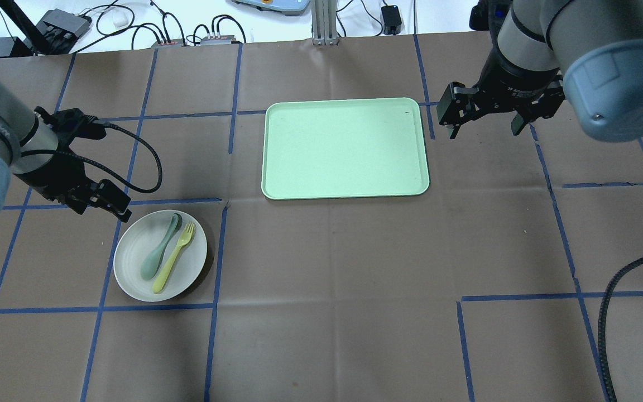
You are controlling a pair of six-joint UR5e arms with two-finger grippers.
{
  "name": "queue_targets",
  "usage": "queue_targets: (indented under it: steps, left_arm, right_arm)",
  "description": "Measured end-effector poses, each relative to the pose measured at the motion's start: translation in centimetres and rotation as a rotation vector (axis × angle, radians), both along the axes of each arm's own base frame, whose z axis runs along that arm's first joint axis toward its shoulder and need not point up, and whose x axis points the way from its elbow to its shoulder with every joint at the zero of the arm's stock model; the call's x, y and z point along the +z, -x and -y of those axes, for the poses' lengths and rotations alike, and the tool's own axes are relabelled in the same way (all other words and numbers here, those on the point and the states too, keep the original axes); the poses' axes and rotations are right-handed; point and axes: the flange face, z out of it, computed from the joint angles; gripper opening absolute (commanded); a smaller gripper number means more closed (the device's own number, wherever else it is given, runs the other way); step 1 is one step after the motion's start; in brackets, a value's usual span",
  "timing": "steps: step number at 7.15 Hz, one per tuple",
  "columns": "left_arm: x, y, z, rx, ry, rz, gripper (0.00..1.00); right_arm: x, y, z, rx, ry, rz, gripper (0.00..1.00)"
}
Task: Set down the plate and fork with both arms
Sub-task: 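Move the left gripper down toward the rim of the white plate, then grasp the white plate's rim with the left gripper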
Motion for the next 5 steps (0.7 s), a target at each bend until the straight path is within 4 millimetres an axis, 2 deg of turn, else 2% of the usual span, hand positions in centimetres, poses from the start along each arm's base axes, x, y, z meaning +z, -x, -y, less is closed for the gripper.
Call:
queue_targets:
  steps: [4,5]
  left_arm:
    - [-7.6,-7.2,-0.1,0.119,-0.060,-0.122,0.99]
    - [-9.6,-8.3,-0.4,0.133,-0.043,-0.151,0.99]
  right_arm:
    - [0.1,0.0,0.0,0.000,0.003,0.002,1.00]
    - [0.1,0.0,0.0,0.000,0.003,0.002,1.00]
